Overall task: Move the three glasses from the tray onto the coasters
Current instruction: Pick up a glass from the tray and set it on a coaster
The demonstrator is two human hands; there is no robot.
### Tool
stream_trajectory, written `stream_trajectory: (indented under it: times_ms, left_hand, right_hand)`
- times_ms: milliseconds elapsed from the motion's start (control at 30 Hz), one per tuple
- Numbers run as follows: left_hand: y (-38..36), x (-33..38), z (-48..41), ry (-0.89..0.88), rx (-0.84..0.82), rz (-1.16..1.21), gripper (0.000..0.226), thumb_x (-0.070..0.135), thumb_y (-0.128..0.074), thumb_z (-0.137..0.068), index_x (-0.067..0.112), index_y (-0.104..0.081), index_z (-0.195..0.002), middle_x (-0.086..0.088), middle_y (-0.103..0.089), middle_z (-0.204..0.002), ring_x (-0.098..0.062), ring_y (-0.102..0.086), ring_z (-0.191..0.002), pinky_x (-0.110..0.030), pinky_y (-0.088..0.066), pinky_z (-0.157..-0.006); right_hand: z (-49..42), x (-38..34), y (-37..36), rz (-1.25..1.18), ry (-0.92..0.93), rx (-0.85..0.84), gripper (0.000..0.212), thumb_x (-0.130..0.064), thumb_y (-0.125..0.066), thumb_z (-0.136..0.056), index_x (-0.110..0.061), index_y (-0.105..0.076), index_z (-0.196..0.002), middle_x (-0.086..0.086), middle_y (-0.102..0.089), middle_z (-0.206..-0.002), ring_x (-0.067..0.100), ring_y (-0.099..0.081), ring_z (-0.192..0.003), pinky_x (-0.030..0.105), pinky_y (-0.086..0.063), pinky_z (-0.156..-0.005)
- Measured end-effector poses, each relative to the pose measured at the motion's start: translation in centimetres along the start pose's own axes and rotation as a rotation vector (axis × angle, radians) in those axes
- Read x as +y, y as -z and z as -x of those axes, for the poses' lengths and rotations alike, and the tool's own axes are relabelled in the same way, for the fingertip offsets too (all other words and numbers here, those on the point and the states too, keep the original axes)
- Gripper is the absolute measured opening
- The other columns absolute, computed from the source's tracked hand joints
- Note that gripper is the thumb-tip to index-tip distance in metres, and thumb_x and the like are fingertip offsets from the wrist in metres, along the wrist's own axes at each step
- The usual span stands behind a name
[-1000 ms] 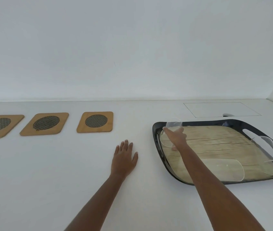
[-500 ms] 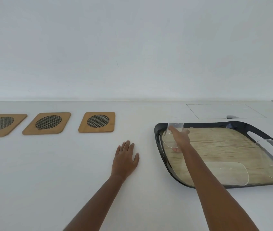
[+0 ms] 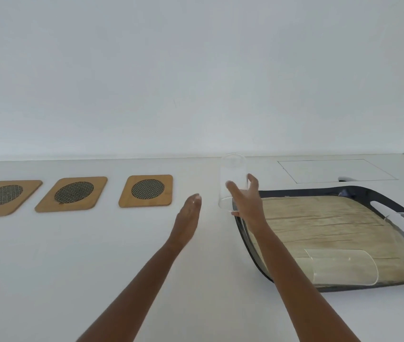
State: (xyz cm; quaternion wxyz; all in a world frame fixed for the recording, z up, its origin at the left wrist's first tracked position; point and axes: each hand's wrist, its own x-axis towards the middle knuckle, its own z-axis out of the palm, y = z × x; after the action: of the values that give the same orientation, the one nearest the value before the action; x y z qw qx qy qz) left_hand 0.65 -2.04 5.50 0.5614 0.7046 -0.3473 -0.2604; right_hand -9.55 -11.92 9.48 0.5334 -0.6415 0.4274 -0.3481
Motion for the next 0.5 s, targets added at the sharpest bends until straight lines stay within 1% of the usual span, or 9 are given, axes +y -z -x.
stream_trajectory:
  times_ms: [33,67,133,200,233,300,400,467,500]
  left_hand:
    - [0.9,0.7,-0.5,-0.012,0.014,0.067,0.041,0.04,-0.03,-0.097,0.019,-0.045,-0.129,-0.008,-0.056,-0.125,-0.021,-0.048,-0.122,-0.034,-0.032,-0.105]
    - [1.8,1.4,-1.1,-0.022,0.019,0.123,0.037,0.041,-0.029,-0.097,0.022,-0.046,-0.124,-0.006,-0.057,-0.119,-0.021,-0.05,-0.117,-0.033,-0.036,-0.101]
    - [2.5,2.9,-1.5,-0.016,-0.015,0.21,0.031,0.041,-0.031,-0.097,0.022,-0.046,-0.116,-0.006,-0.057,-0.114,-0.02,-0.054,-0.107,-0.03,-0.042,-0.088]
    - [2.7,3.8,-1.4,0.013,-0.057,0.247,0.036,0.04,-0.038,-0.095,0.015,-0.045,-0.12,-0.007,-0.057,-0.112,-0.02,-0.057,-0.1,-0.027,-0.047,-0.08]
    - [2.7,4.2,-1.3,0.04,-0.07,0.249,0.043,0.04,-0.043,-0.094,0.011,-0.042,-0.125,-0.008,-0.057,-0.113,-0.02,-0.058,-0.099,-0.029,-0.049,-0.081]
    - [2.9,4.4,-1.2,0.094,-0.063,0.252,0.056,0.037,-0.052,-0.09,0.008,-0.033,-0.135,-0.012,-0.055,-0.12,-0.022,-0.058,-0.101,-0.034,-0.049,-0.088]
    - [3.5,4.2,-1.0,0.146,-0.045,0.291,0.07,0.031,-0.061,-0.086,0.006,-0.023,-0.139,-0.014,-0.049,-0.128,-0.025,-0.055,-0.112,-0.037,-0.048,-0.091]
    - [4.0,3.9,-0.9,0.164,-0.054,0.327,0.076,0.03,-0.067,-0.082,0.006,-0.022,-0.139,-0.01,-0.048,-0.126,-0.026,-0.053,-0.117,-0.038,-0.048,-0.091]
    - [4.3,3.7,-0.9,0.163,-0.058,0.346,0.079,0.033,-0.07,-0.078,0.008,-0.025,-0.138,-0.009,-0.049,-0.126,-0.026,-0.053,-0.117,-0.039,-0.048,-0.091]
  right_hand:
    - [0.3,-0.2,-1.3,0.06,0.069,-0.01,0.072,-0.035,-0.061,-0.083,-0.022,-0.019,-0.139,0.014,-0.054,-0.113,0.03,-0.055,-0.103,0.045,-0.054,-0.083]
    - [0.7,-0.3,-2.6,0.123,0.147,-0.005,0.073,-0.035,-0.063,-0.082,-0.021,-0.019,-0.139,0.016,-0.055,-0.109,0.031,-0.055,-0.103,0.044,-0.051,-0.089]
    - [1.9,-0.3,-3.6,0.227,0.304,0.05,0.076,-0.031,-0.067,-0.079,-0.016,-0.023,-0.139,0.019,-0.056,-0.11,0.03,-0.054,-0.102,0.039,-0.047,-0.089]
    - [2.7,0.1,-4.3,0.317,0.446,0.082,0.078,-0.029,-0.071,-0.077,-0.014,-0.027,-0.139,0.02,-0.057,-0.11,0.029,-0.054,-0.102,0.041,-0.049,-0.089]
    - [3.0,0.4,-4.6,0.371,0.492,0.081,0.08,-0.031,-0.071,-0.076,-0.013,-0.027,-0.14,0.02,-0.057,-0.109,0.029,-0.054,-0.103,0.043,-0.05,-0.089]
    - [3.5,0.7,-5.3,0.445,0.55,0.067,0.083,-0.037,-0.071,-0.075,-0.014,-0.026,-0.141,0.019,-0.057,-0.112,0.029,-0.053,-0.107,0.041,-0.051,-0.086]
    - [3.8,1.1,-6.5,0.521,0.62,0.072,0.083,-0.041,-0.069,-0.075,-0.013,-0.028,-0.141,0.016,-0.056,-0.119,0.029,-0.053,-0.109,0.04,-0.051,-0.082]
    - [4.0,1.4,-7.1,0.565,0.651,0.067,0.083,-0.041,-0.068,-0.075,-0.01,-0.028,-0.14,0.016,-0.055,-0.124,0.03,-0.053,-0.111,0.042,-0.05,-0.083]
    - [4.0,1.6,-7.4,0.579,0.663,0.055,0.083,-0.041,-0.068,-0.076,-0.009,-0.027,-0.141,0.016,-0.054,-0.126,0.03,-0.053,-0.113,0.043,-0.05,-0.085]
